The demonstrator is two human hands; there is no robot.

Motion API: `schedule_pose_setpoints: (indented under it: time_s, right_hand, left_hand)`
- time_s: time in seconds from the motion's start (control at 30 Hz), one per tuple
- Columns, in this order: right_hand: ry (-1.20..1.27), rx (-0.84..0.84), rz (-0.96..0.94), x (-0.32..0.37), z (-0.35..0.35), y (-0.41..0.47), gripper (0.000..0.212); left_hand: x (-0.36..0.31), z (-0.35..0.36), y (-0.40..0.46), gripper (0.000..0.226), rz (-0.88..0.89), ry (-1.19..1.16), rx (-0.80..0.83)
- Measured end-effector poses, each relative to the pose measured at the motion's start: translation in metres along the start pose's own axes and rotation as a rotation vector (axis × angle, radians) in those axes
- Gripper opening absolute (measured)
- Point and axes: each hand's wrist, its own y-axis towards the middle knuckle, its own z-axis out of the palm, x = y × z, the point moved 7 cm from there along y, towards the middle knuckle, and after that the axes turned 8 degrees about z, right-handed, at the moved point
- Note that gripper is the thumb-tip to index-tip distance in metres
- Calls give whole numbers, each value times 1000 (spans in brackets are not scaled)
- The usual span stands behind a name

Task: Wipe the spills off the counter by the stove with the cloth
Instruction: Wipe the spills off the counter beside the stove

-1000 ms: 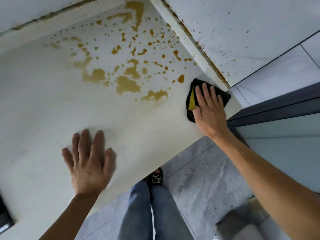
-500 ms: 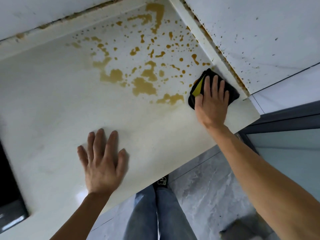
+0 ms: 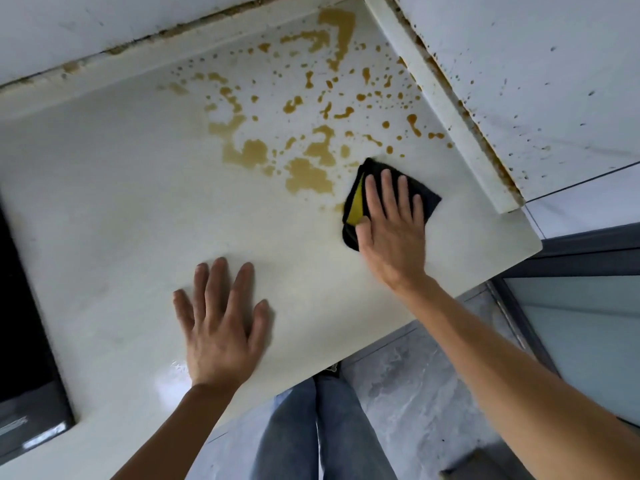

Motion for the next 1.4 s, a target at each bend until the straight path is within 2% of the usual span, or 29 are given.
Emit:
schedule_pose_setpoints:
  time_s: [0.1,0.17,0.23,0.4,0.47,0.6,0.67,0.77,0.87,0.93,1.0,1.1,1.17,1.27,1.4]
  right_hand:
    - [-28,24,-332,18,13,-44,69]
    - [-39,32,-442,6,15,-55,70]
    - [-51,19,-420,-3,12,-44,69]
    - [29,-44,-68,35,2,4,68]
    - [37,-43,-65,59,6,-4,69]
    - [22,-6,-503,70,15,-50,70]
    - [-19,9,-627,55,14,-48,70]
    - [-27,-16,-504,48,8,-17,68]
    - [30,-38,-262,79,2,8,67]
    - [43,-16,-208,104,5,9,68]
    - [40,8,-320,119,10,-3,68]
    - [12,26,-585,108,16,-25,67]
    - [-8,26,-630,88,18,-29,67]
    - [3,13,-450,71,15,-15,67]
    - [59,23,-156,99,11,6,68]
  left_hand:
    - [2,1,-1,65,5,0,7]
    - [3,2,-1,65,10,0,7]
    - [2,3,0,65,15,6,-2]
    - [0,1,0,65,13,4,-12]
    - [0,-1,1,65,8,2,-1]
    - [-1,-3,1,65,15,3,6]
    - [-3,-4,1,65,11,-6,0]
    - [-5,-5,2,63,5,-11,1]
    - [-6,-9,3,62,7,-19,-4]
    - [-7,-10,3,63,8,-27,3]
    - [-7,-11,3,63,0,-31,20]
    - [-7,-11,3,64,-2,-33,33]
    - [-7,-12,3,64,1,-32,28]
    - [-8,-14,4,62,5,-27,19]
    - [-11,-18,6,62,-6,-36,35]
